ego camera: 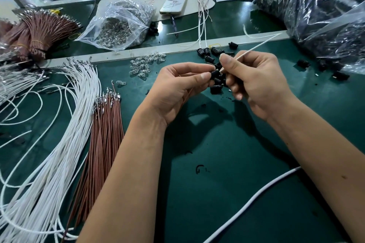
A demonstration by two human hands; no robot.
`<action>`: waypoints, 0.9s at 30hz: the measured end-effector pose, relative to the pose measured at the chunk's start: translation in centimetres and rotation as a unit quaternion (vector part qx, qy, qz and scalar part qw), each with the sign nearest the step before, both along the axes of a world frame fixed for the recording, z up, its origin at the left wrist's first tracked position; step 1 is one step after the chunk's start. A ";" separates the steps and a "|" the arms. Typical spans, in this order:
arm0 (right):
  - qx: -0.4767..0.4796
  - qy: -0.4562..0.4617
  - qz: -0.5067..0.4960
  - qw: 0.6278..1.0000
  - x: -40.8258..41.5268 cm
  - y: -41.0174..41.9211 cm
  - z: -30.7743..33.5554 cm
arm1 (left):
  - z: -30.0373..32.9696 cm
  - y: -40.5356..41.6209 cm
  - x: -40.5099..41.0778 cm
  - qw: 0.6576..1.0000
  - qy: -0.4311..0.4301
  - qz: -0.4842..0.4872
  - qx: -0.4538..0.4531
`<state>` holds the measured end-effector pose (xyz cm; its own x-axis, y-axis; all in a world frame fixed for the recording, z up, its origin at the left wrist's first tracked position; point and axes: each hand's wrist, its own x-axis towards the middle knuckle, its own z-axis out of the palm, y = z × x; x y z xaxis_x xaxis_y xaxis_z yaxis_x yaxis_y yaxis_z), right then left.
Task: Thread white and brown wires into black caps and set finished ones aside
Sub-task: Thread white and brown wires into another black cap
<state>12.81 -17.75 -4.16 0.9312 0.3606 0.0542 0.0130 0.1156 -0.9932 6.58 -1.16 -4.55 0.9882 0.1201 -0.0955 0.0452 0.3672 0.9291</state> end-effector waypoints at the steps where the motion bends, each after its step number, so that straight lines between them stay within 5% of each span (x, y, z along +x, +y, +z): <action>1: 0.001 0.008 -0.004 1.000 0.0 0.1 -0.1 | 0.0 -0.1 0.0 1.000 -0.005 0.008 -0.009; 13: -0.047 -0.013 -0.005 0.999 0.6 -0.1 -0.5 | 0.0 -0.5 0.2 0.999 -0.022 0.026 0.001; 18: 0.034 -0.001 -0.026 0.999 1.0 -0.4 -0.7 | 0.2 -0.5 0.1 0.999 -0.026 0.024 -0.001; 23: 0.000 -0.022 0.007 1.000 0.7 -0.2 -0.7 | 0.3 -0.3 -0.1 0.999 -0.026 0.020 0.039; 27: 0.089 0.012 -0.011 0.996 1.4 -1.1 0.1 | 0.5 -0.5 -0.1 0.997 -0.025 0.011 0.066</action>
<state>14.19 -18.83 -4.07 0.9402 0.3275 0.0939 -0.0054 0.2899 -0.9570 6.45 -1.63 -4.07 0.9882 0.1507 -0.0274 -0.0101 0.2425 0.9701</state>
